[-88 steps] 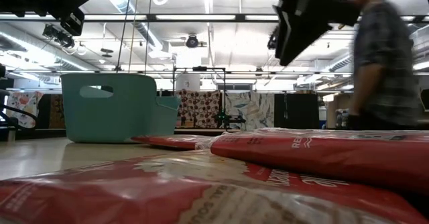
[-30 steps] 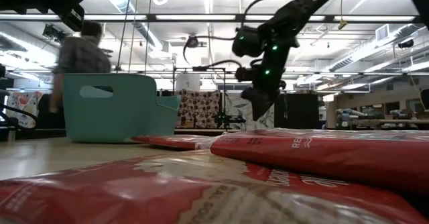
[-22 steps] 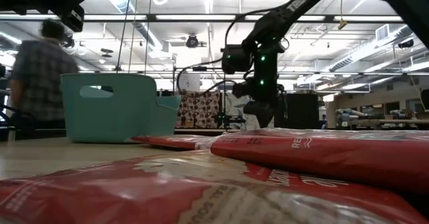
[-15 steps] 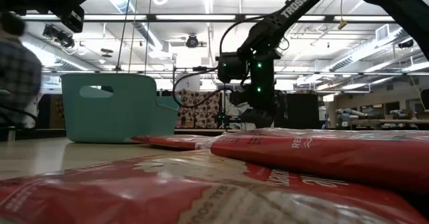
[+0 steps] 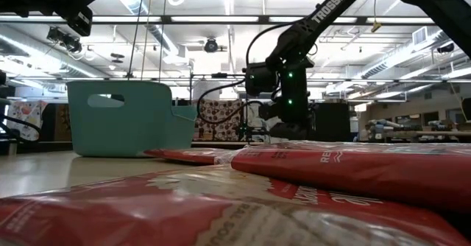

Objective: Sort popcorn bags into baskets
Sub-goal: Put the red popcorn bag into the green bin

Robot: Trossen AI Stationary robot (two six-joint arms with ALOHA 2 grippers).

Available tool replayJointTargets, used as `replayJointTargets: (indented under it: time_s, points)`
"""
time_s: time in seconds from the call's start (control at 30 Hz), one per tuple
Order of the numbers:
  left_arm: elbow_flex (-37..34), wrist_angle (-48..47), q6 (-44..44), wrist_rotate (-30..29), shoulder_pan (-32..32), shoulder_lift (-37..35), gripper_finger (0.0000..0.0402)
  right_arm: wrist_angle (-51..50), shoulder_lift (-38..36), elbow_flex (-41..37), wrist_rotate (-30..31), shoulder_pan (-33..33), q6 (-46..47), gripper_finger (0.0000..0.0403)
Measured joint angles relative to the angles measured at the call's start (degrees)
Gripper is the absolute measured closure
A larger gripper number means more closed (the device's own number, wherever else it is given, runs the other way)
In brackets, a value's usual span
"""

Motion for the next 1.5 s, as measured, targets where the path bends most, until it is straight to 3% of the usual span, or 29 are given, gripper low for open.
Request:
replayJointTargets:
  time_s: [0.2,0.43,0.77,0.83,0.97,1.5]
  points:
    - [0.00,0.01,-0.02,-0.01,0.00,0.00,0.0335,-0.37,0.07,-0.13,-0.14,-0.09,-2.77,0.0393]
    - [0.00,0.02,-0.03,-0.01,0.00,0.00,0.0335,-3.55,-1.23,0.35,0.17,2.49,-4.17,0.0397]
    - [-0.42,-0.48,2.88,-0.10,0.02,0.04,0.0335,-6.60,-13.00,0.55,0.66,11.75,-8.50,0.0400]
    - [-2.15,1.53,3.60,-2.76,-0.04,0.98,0.0335,-6.62,-14.96,0.55,0.64,13.56,-9.31,0.0400]
    - [-3.67,7.38,3.70,-7.54,0.02,6.42,0.0322,-6.66,-17.94,0.55,0.04,16.55,-9.49,0.0401]
    - [-3.65,30.25,2.28,-4.40,0.02,37.07,0.0180,-2.27,-25.74,0.57,-0.29,27.48,-13.67,0.0402]
